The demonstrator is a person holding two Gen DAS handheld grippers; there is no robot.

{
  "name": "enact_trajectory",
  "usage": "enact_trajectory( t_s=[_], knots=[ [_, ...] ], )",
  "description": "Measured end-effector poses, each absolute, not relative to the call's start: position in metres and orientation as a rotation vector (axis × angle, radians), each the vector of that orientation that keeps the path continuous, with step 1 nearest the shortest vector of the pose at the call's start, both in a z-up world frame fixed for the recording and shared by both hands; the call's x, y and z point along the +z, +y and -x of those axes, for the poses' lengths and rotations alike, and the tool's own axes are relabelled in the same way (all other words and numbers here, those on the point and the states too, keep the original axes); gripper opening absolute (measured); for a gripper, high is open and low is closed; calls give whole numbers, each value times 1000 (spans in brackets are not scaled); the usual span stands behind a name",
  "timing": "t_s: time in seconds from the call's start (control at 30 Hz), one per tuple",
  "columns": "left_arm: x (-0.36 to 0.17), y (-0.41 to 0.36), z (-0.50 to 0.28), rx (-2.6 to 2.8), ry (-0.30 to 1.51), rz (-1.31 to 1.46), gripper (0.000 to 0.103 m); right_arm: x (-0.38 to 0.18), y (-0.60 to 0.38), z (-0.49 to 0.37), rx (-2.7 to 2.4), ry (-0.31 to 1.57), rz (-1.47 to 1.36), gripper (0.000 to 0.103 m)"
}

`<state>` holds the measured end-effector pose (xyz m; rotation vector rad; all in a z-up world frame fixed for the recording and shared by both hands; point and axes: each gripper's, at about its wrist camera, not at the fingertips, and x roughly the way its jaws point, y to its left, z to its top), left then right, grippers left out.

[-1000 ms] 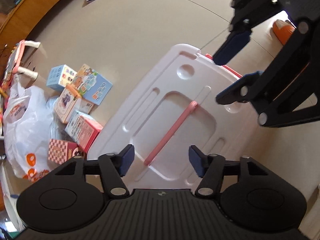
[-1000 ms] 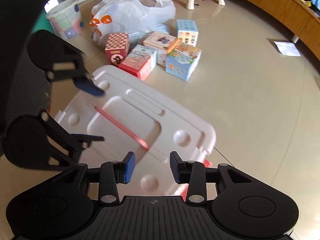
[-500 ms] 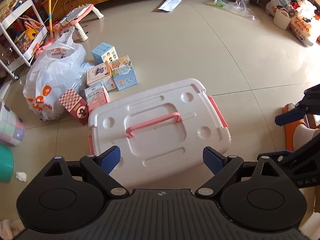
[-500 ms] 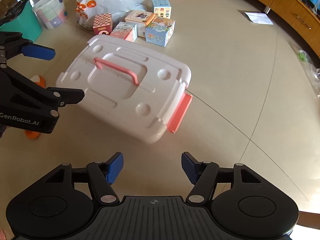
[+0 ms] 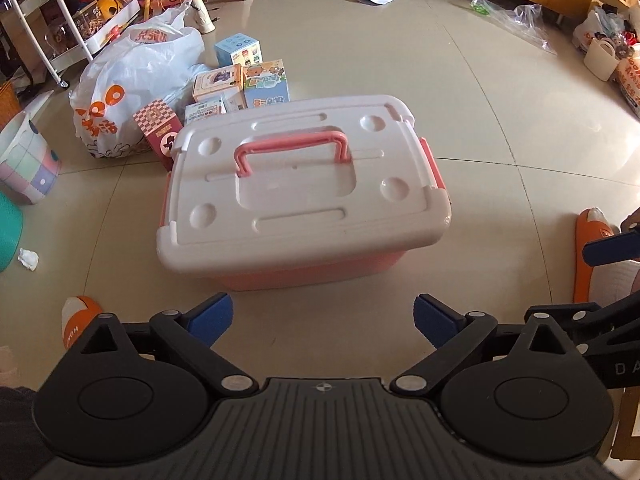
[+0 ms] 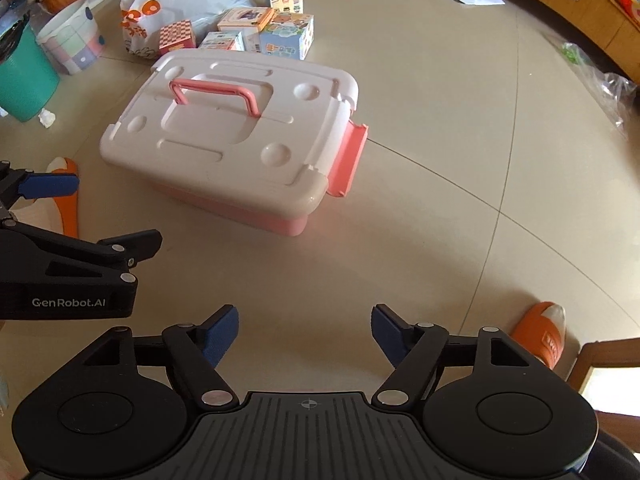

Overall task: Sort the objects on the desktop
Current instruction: 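Open both grippers to release the lid on the bin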

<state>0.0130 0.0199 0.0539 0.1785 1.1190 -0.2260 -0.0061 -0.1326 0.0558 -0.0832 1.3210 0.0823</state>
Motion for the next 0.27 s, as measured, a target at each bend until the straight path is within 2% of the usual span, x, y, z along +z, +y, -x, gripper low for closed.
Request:
enact_trajectory(
  t_s=[0.27],
  knots=[
    [47,31,14,-154,1073,-88,100,40,-127,30,47,1317,12,73]
  ],
)
